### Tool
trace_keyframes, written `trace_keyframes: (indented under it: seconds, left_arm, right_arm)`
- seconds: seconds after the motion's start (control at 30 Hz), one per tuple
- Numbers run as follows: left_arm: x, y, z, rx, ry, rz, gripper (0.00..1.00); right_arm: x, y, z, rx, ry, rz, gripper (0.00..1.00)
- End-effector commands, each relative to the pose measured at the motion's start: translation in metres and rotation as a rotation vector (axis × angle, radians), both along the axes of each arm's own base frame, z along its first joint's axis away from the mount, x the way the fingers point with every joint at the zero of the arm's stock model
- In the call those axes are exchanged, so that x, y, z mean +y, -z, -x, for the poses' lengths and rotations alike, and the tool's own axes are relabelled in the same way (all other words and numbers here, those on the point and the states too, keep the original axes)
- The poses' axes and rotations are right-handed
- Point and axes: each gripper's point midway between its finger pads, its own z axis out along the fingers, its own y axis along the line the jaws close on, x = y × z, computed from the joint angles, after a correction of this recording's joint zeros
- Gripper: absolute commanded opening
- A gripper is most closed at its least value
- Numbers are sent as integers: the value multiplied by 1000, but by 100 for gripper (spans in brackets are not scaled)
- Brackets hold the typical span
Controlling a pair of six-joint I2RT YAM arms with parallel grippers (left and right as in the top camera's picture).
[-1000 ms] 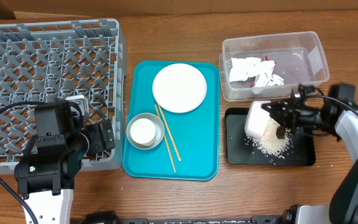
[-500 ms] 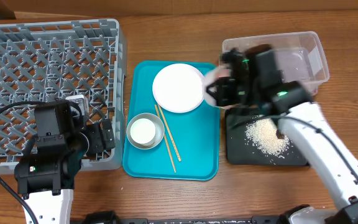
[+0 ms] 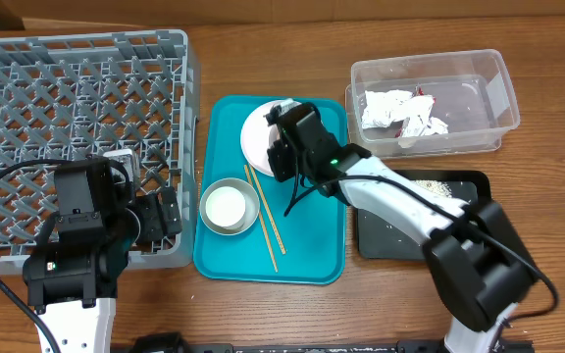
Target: Sort waste into correct bins and load items into the dishwasher
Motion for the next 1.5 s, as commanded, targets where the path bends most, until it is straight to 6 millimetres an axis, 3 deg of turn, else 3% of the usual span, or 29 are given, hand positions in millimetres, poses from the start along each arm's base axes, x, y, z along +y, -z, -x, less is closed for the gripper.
trace_keyframes:
  seconds: [0.0, 0.1, 0.2, 0.37, 0.43, 0.53, 0.63, 0.83, 1.1, 1.3, 1.47]
  left_arm:
    - [-1, -8, -3, -23, -7, 15, 100]
    - [-1, -8, -3, -23, -6, 15, 100]
    - [-1, -8, -3, -23, -7, 15, 100]
    - [-1, -9, -4, -28, -7, 15, 100]
    - [-1, -9, -4, -28, -7, 15, 100]
    - [-1, -9, -5, -31, -7, 14, 100]
    - [-1, -9, -5, -32, -7, 14, 100]
    - [-1, -10, -6, -37, -6, 14, 100]
    - [-1, -10, -6, -39, -6, 15, 100]
    - [-1, -10, -6, -38, -6, 15, 100]
    - [-3, -10, -6, -39, 0, 23, 100]
  right_arm:
    - [8, 6, 2, 15, -33, -10, 4]
    - [8, 7, 9, 47, -50, -11, 15]
    - [3, -2, 15, 74, -49, 10, 16]
    - [-1, -48, 18, 80, -46, 14, 24]
    - [-2, -69, 19, 81, -47, 14, 34]
    - [0, -98, 25, 93, -64, -2, 64]
    - [14, -110, 47, 217, -100, -105, 67]
    - [25, -94, 75, 363, -80, -149, 67]
    - [40, -46, 110, 430, -97, -40, 67]
    - [58, -21, 119, 438, -113, -3, 61]
    - [55, 2, 110, 446, -6, 34, 50]
